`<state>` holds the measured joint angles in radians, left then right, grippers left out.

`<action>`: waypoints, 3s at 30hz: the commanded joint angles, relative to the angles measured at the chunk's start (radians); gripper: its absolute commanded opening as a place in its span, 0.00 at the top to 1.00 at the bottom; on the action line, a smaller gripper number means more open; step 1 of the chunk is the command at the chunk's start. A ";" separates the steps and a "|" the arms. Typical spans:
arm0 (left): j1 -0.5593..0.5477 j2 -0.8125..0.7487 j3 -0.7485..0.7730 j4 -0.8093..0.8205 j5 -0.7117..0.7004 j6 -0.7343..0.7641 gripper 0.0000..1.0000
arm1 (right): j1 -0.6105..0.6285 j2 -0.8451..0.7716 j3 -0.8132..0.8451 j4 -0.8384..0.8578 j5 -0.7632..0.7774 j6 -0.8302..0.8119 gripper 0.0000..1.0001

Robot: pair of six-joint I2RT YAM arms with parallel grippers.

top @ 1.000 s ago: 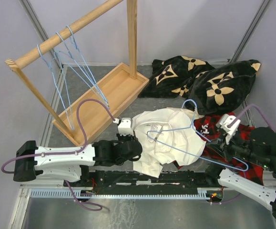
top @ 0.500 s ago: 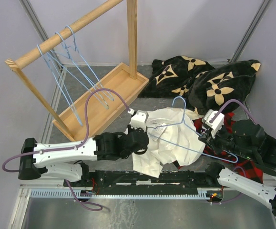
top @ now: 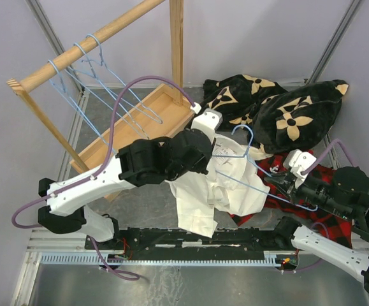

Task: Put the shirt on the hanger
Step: Hang the shirt on the hanger.

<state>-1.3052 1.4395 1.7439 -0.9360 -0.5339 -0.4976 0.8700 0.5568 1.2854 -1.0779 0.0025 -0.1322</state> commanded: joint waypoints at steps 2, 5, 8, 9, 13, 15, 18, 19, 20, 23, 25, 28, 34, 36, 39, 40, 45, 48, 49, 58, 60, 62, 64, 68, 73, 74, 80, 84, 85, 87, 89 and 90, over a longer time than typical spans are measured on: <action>0.006 0.067 0.240 -0.217 0.088 0.110 0.97 | 0.003 -0.030 -0.040 0.176 -0.180 0.028 1.00; 0.006 0.102 0.314 -0.302 0.089 0.123 0.97 | 0.003 -0.033 -0.084 0.254 -0.252 0.088 1.00; 0.005 0.108 0.356 -0.345 0.097 0.137 0.97 | 0.003 -0.033 -0.148 0.337 -0.273 0.129 1.00; 0.006 0.105 0.361 -0.349 0.101 0.141 0.97 | 0.003 -0.036 -0.174 0.370 -0.270 0.140 1.00; 0.006 0.094 0.352 -0.351 0.113 0.147 0.97 | 0.003 -0.039 -0.260 0.497 -0.263 0.177 1.00; 0.006 0.099 0.348 -0.356 0.127 0.152 0.97 | 0.003 -0.028 -0.275 0.532 -0.264 0.178 1.00; 0.006 0.108 0.345 -0.358 0.155 0.159 0.97 | 0.003 -0.013 -0.286 0.554 -0.240 0.168 1.00; 0.006 0.110 0.341 -0.354 0.161 0.161 0.97 | 0.003 -0.014 -0.294 0.563 -0.226 0.172 1.00; 0.006 0.107 0.335 -0.350 0.165 0.162 0.97 | 0.003 -0.017 -0.306 0.570 -0.212 0.177 1.00; 0.006 0.094 0.316 -0.330 0.163 0.161 0.97 | 0.003 -0.045 -0.342 0.585 -0.164 0.212 1.00; 0.006 0.072 0.288 -0.308 0.154 0.153 0.97 | 0.003 -0.073 -0.369 0.601 -0.152 0.244 1.00; 0.006 0.039 0.254 -0.269 0.140 0.135 0.97 | 0.003 -0.120 -0.427 0.636 -0.152 0.296 1.00; 0.006 -0.039 0.174 -0.189 0.114 0.098 0.97 | 0.003 -0.158 -0.492 0.698 -0.183 0.370 1.00; 0.006 -0.052 0.161 -0.184 0.105 0.096 0.97 | 0.003 -0.148 -0.495 0.713 -0.200 0.392 1.00; 0.006 -0.059 0.159 -0.203 0.089 0.094 0.97 | 0.003 -0.095 -0.489 0.728 -0.258 0.416 1.00; 0.006 -0.061 0.158 -0.208 0.086 0.092 0.97 | 0.003 -0.077 -0.488 0.739 -0.280 0.423 1.00; 0.006 -0.086 0.122 -0.222 0.076 0.076 0.97 | -0.021 0.003 -0.469 0.786 -0.378 0.432 1.00; 0.006 -0.096 0.107 -0.239 0.058 0.068 0.97 | -0.085 0.058 -0.452 0.820 -0.487 0.446 1.00; 0.006 -0.101 0.103 -0.245 0.051 0.063 0.97 | -0.113 0.070 -0.462 0.848 -0.522 0.463 1.00; 0.006 -0.165 0.037 -0.266 0.006 0.039 0.97 | -0.368 0.171 -0.536 1.197 -0.890 0.705 1.00; 0.007 -0.153 0.042 -0.287 -0.009 0.043 0.97 | -0.391 0.185 -0.503 1.168 -0.948 0.672 1.00; 0.006 -0.135 0.054 -0.304 -0.022 0.049 0.97 | -0.411 0.194 -0.474 1.131 -1.010 0.634 1.00; 0.005 -0.113 0.077 -0.325 -0.036 0.052 0.97 | -0.431 0.198 -0.455 1.092 -1.065 0.603 1.00; 0.005 -0.073 0.132 -0.373 -0.080 0.051 0.97 | -0.461 0.182 -0.398 0.810 -1.086 0.388 1.00; 0.006 -0.050 0.169 -0.392 -0.079 0.061 0.97 | -0.474 0.155 -0.424 0.828 -1.063 0.409 1.00; 0.006 -0.048 0.173 -0.385 -0.071 0.068 0.97 | -0.474 0.155 -0.449 0.892 -1.060 0.468 1.00; 0.006 -0.015 0.199 -0.308 -0.006 0.129 0.97 | -0.474 0.172 -0.528 1.133 -1.040 0.636 1.00; 0.006 0.041 0.263 -0.273 0.037 0.178 0.97 | -0.475 0.166 -0.522 1.077 -0.980 0.582 1.00; 0.006 0.059 0.285 -0.270 0.040 0.191 0.97 | -0.476 0.161 -0.529 1.084 -0.958 0.583 1.00; 0.006 0.092 0.334 -0.270 0.044 0.208 0.97 | -0.475 0.145 -0.542 1.091 -0.874 0.587 1.00; 0.006 0.119 0.370 -0.269 0.036 0.219 0.97 | -0.475 0.108 -0.561 1.120 -0.760 0.617 1.00; 0.006 0.127 0.386 -0.268 0.022 0.221 0.97 | -0.475 0.085 -0.571 1.137 -0.698 0.635 1.00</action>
<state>-1.2999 1.5375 2.0331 -1.2793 -0.5125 -0.3462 0.3969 0.7090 0.7368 -0.0521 -0.9092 0.4618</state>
